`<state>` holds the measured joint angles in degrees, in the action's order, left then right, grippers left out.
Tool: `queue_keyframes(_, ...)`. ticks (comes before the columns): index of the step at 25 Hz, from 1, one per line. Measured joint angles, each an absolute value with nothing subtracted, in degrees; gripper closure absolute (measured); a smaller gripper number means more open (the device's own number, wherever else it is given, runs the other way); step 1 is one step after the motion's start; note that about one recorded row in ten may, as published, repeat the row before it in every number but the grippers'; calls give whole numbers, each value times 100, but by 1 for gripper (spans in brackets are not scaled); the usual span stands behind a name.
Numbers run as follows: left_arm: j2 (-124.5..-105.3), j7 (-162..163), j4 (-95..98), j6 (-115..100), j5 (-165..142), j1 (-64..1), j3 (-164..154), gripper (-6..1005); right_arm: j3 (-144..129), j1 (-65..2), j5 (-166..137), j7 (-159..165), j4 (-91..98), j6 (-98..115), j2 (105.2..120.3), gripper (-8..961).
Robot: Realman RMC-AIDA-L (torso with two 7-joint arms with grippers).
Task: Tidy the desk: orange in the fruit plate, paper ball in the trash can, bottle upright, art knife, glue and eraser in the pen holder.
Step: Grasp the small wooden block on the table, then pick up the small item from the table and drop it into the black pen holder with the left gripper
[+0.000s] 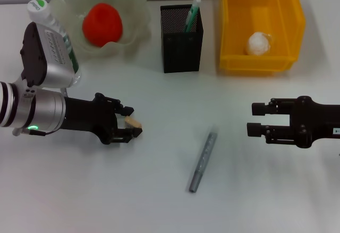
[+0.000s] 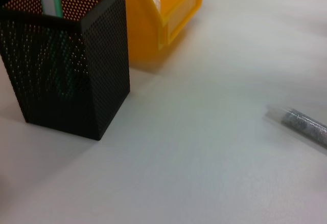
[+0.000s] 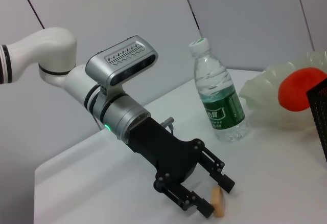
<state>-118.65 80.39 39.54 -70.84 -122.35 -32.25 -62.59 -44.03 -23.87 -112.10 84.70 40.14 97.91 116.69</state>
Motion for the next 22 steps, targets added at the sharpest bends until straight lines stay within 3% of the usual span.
queue_keyframes(10,-11874,8040,3956,-7003,-12212,-3194,-6399,456,-4403,-2390,-11207,8473,4007,9791,11672,327)
queue_keyframes(14,-11874,8044,3973,-7004,-12186,-3185,-6398,602,-4403,-2391,-11205,8473,4008,9795,11672,328)
queue_keyframes(22,-11856,8090,4210,-7320,-11460,-3167,-6348,601,-4404,-2376,-11195,8473,4007,9800,11679,328)
